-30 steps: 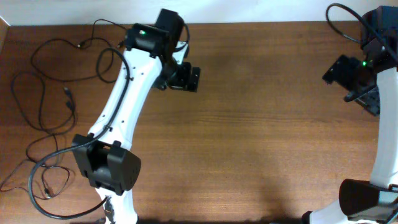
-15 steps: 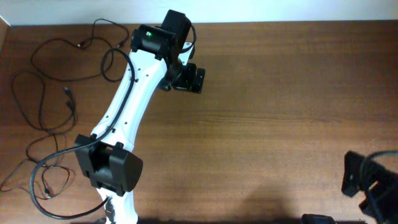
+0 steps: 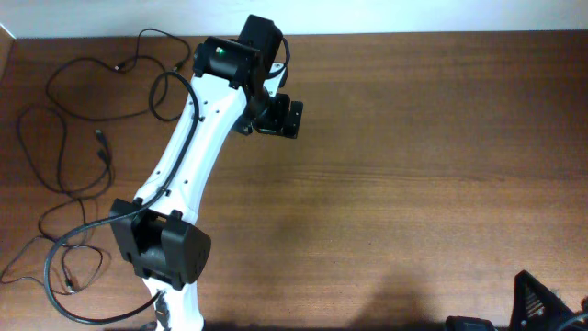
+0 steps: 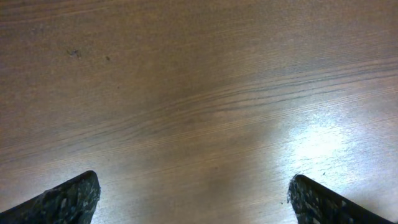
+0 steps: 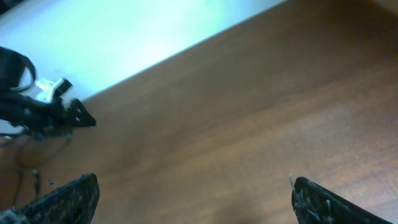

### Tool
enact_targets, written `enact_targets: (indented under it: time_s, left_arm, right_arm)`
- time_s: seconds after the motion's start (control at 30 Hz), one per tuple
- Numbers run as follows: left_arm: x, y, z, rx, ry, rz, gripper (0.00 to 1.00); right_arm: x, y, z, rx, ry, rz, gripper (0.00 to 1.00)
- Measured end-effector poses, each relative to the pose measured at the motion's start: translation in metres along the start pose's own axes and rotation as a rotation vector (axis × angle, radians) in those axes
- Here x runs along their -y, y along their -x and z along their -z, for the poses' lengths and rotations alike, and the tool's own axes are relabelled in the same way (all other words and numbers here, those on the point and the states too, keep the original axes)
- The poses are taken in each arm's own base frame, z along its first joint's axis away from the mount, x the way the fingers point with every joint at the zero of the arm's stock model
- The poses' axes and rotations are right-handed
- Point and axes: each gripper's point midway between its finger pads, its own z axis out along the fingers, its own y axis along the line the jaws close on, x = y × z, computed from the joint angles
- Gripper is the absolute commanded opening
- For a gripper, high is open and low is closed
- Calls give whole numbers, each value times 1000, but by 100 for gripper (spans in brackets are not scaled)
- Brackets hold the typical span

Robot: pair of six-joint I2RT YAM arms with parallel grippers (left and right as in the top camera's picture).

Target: Untangle cables

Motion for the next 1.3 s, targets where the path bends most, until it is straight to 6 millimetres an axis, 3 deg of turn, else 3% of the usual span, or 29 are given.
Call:
enact_targets:
  time_s: [0.07,0.23,0.33,0.37,0.47,0.57,0.87,1.1,1.3]
  left_arm:
    - [0,0,0,0,0,0,99]
    - [0,0,0,-1,0,0,99]
    - [0,0,0,0,0,0,99]
    - [0,0,0,0,0,0,99]
    - [0,0,0,0,0,0,99]
    - [0,0,0,0,0,0,99]
    - [0,0,0,0,0,0,99]
    - [0,0,0,0,0,0,99]
    - [0,0,0,0,0,0,99]
  right_arm:
    - [3,-5,-9,-35,-14,45,99]
    - [19,-25,-65,-58,-39,128,98]
    - [47,-84,-106,-158,-72,130,98]
    - [51,-93,-114,-174,-77,129,98]
    - [49,-82,-157,-29,-23,139,98]
    - [49,-90,-188,77,42,149,98]
    - [47,-118,-240,229,176,232,98]
    - [39,-104,-262,434,236,331,98]
    - [49,-118,-276,418,203,354,98]
